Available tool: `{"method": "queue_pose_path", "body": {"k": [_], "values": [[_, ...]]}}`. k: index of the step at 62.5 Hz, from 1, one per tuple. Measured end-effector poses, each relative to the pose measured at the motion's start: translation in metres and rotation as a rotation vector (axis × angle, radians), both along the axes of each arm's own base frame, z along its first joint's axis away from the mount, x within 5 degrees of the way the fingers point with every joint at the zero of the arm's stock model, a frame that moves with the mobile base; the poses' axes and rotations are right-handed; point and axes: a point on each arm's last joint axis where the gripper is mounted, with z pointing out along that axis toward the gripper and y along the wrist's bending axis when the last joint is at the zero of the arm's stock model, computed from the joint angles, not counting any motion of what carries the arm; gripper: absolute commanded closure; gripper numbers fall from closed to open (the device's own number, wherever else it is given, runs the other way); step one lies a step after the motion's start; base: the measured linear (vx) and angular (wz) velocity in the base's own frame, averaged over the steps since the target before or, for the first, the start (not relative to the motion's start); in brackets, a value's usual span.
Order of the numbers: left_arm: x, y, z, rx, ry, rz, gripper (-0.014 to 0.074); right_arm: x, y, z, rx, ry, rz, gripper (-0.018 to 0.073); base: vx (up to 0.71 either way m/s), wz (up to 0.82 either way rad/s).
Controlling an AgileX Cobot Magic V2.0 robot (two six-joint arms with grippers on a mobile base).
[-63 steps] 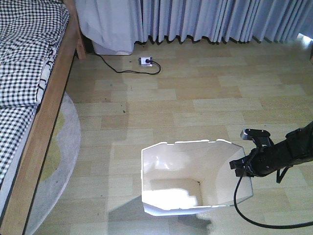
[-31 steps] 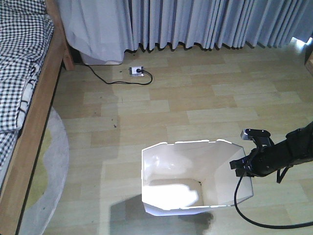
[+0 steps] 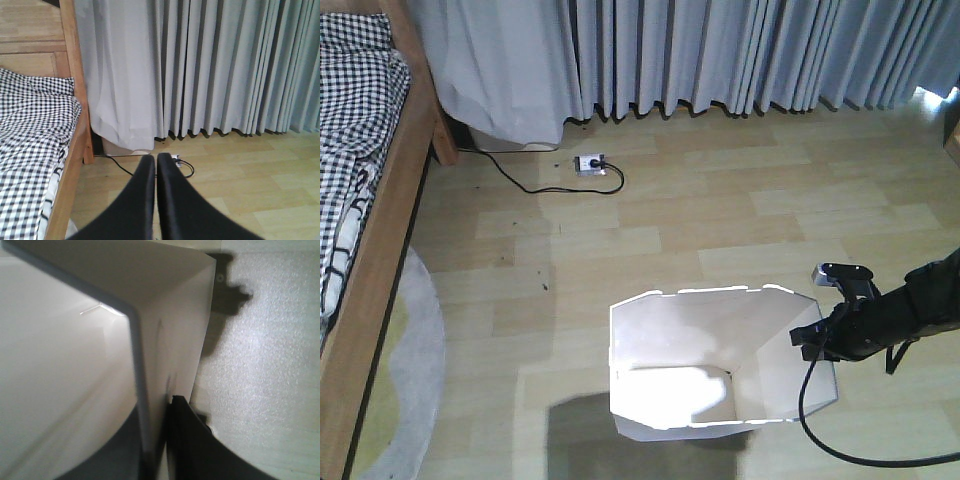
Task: Move trash bin to bedside with robot
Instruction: 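Drive forward with the bin toward the curtains beside the bed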
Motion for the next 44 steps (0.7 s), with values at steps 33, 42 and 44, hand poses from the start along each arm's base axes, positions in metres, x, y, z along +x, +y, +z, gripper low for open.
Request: {"method": "queue_pose_path", "body": {"k": [33, 42, 44], "values": [[0.0000, 0.0000, 0.0000, 0.000, 0.000, 0.000, 0.0603, 0.0000, 0.0001, 0.0000, 0.001, 0.000, 0.000, 0.0564, 0.21, 0.03], [0.0000, 0.0000, 0.0000, 0.000, 0.000, 0.000, 0.0603, 0.0000, 0.0001, 0.0000, 0.001, 0.000, 0.000, 0.0564, 0.20, 0.01], [0.0000, 0.0000, 0.0000, 0.000, 0.000, 0.000, 0.0603, 0.0000, 0.0001, 0.0000, 0.001, 0.000, 0.000, 0.0564, 0.20, 0.01]]}}
